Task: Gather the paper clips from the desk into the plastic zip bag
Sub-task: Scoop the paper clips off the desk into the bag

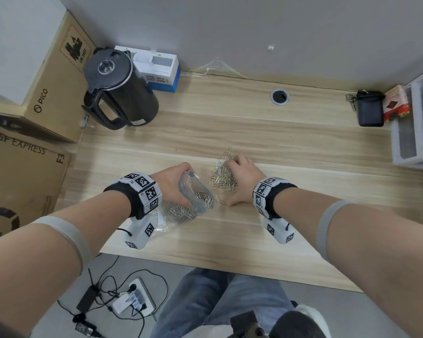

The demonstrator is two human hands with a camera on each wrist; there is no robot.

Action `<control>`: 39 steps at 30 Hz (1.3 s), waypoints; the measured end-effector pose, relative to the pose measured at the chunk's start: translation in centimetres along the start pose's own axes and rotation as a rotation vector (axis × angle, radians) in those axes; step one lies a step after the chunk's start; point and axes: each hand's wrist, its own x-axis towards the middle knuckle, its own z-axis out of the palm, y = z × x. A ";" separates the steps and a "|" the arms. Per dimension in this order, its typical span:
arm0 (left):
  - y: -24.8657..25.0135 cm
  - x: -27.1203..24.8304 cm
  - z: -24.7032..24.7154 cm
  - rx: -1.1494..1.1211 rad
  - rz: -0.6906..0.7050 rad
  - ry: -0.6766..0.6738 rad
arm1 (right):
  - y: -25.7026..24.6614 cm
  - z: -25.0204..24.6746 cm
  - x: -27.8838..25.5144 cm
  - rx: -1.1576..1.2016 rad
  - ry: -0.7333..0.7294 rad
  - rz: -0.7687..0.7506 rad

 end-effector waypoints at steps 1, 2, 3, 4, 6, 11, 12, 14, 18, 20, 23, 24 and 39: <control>0.0 0.0 0.0 -0.006 -0.002 0.000 | -0.1 0.1 0.1 0.014 0.011 0.004; 0.0 0.0 -0.1 -0.011 -0.002 0.001 | -0.1 0.1 0.1 0.035 0.015 0.009; 0.0 0.0 -0.1 -0.015 -0.004 0.003 | -0.1 0.0 0.2 0.062 0.015 0.013; -0.1 0.0 -0.1 -0.015 -0.004 0.004 | 0.0 -0.1 0.3 0.089 0.012 0.017; -0.1 0.0 -0.1 -0.012 0.000 0.006 | 0.2 -0.3 0.4 0.127 0.010 0.021; 0.0 -0.1 0.0 -0.014 0.003 0.007 | -0.9 0.1 0.3 0.065 0.038 0.036; 0.0 -0.1 -0.1 -0.014 0.003 0.006 | -1.1 0.3 0.3 0.049 0.045 0.040; 0.0 -0.2 -0.2 -0.010 0.004 0.004 | -1.1 0.4 0.5 0.056 0.043 0.054; -0.1 -0.4 -0.3 -0.010 -0.003 0.007 | -0.3 -0.5 0.8 0.144 0.037 0.051; 0.0 -0.5 -0.3 -0.013 0.001 0.006 | 0.3 -1.0 0.9 0.174 0.037 0.050; 0.2 -0.6 -0.3 -0.013 0.003 0.002 | 1.1 -1.5 0.7 0.141 -0.010 0.045; 0.2 -0.6 -0.3 -0.014 0.002 0.002 | 1.3 -1.6 0.6 0.105 -0.039 0.033; 0.0 -0.5 -0.1 -0.037 0.019 0.024 | 0.6 -1.5 1.3 0.014 0.001 -0.013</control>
